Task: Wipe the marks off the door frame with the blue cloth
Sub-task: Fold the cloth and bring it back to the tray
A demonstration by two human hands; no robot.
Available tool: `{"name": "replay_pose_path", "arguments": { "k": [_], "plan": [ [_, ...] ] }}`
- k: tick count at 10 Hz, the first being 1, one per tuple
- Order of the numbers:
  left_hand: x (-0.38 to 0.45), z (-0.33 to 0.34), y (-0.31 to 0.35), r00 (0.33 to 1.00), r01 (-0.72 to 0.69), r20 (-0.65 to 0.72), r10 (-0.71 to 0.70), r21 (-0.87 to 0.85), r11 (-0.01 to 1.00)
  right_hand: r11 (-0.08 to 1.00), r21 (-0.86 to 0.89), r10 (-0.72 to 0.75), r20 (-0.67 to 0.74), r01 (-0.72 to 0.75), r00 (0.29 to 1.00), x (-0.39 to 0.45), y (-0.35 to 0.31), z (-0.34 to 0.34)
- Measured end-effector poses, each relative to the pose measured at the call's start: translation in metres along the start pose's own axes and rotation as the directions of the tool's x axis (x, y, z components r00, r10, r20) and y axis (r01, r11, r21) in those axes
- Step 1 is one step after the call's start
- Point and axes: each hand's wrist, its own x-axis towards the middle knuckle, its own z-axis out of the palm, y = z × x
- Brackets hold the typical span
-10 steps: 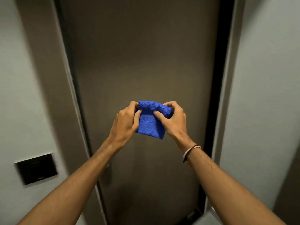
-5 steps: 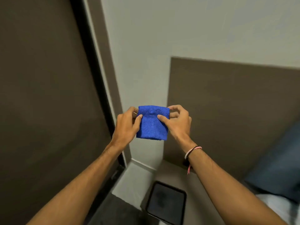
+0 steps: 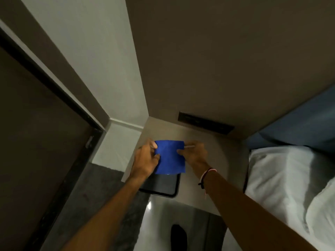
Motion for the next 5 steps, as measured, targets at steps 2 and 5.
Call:
{"name": "replay_pose_path", "arguments": {
  "k": [2,5],
  "plan": [
    [0.036,0.064,-0.099,0.972,0.205,0.102,-0.212,0.080,0.976,0.985,0.040,0.160,0.120,-0.166,0.980,0.070,0.098,0.069],
    [0.029,0.078,-0.136,0.940,0.148,0.264,-0.215,0.250,0.957,0.987,-0.163,0.027,0.218,0.009,0.976,0.073,0.129,0.095]
  ]
}}
